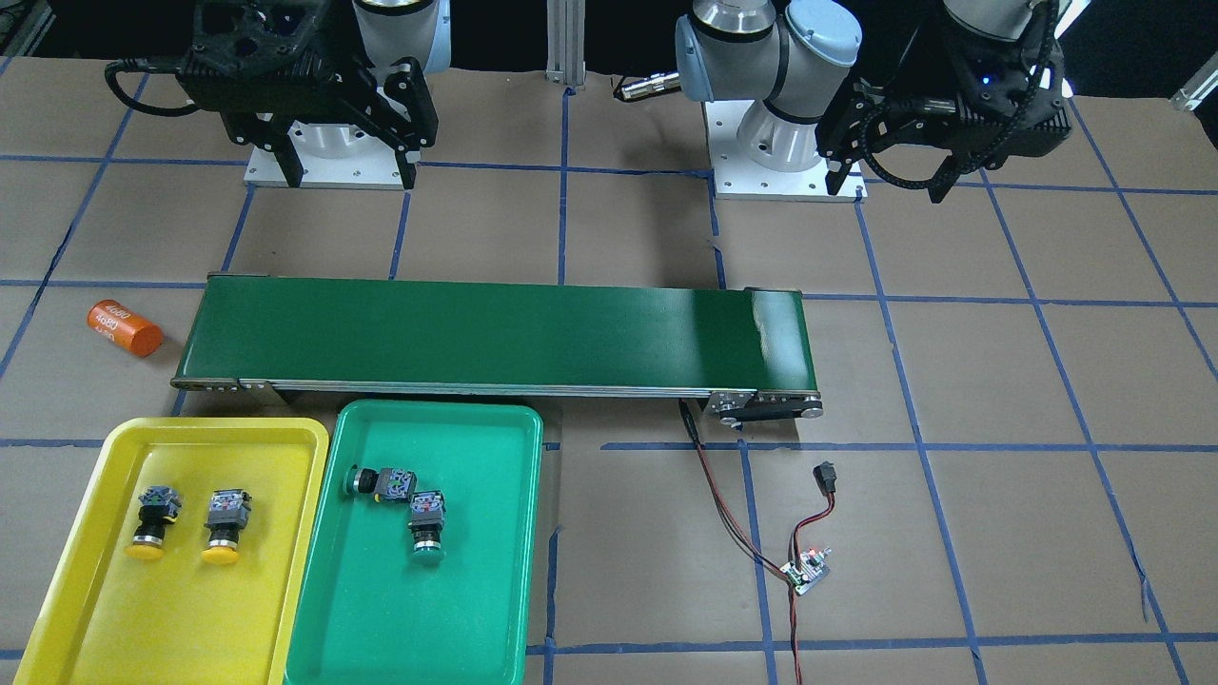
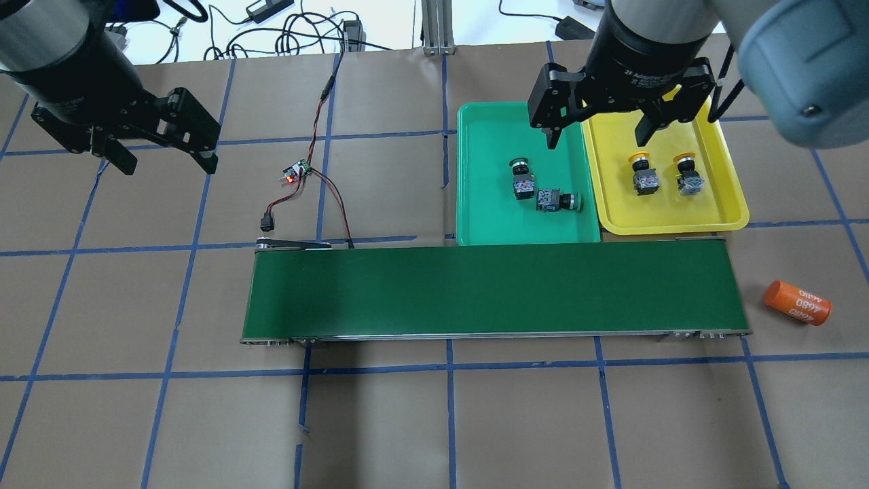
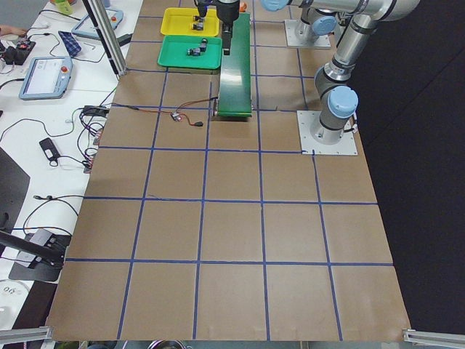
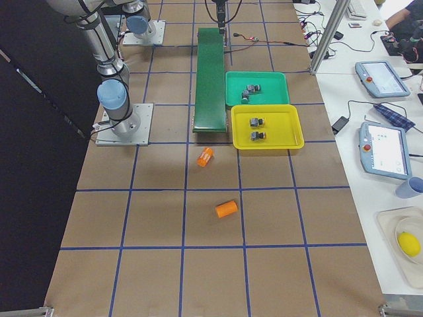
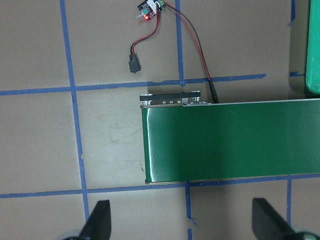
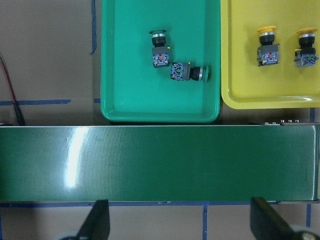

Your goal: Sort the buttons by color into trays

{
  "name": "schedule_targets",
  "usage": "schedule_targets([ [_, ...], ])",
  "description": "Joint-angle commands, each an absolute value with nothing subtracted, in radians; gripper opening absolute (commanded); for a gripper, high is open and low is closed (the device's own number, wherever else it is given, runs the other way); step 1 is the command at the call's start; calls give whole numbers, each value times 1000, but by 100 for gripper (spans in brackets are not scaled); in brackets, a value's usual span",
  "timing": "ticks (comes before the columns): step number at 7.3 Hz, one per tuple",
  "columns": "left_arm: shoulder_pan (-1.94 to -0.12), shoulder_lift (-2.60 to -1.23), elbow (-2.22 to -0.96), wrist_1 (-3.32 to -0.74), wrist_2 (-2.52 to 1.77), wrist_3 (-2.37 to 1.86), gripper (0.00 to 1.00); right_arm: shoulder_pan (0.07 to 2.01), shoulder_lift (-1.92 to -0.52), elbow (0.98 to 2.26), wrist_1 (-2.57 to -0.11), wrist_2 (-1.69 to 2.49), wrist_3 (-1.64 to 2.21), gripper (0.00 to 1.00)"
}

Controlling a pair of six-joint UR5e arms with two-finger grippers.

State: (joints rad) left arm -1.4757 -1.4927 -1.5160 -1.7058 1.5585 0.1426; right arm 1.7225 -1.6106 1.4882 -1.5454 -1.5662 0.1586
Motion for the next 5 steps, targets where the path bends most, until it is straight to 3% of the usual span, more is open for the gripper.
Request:
schedule_targets([
  [1,-1476,-1493,-1517,-1706,1559,143,100,1723,-1612,1488,-1546,-1566,158,100],
  [5,-1476,-1496,-1514,-1709,1560,141,100,1723,-1609,1489,-1546,-1568,158,100],
])
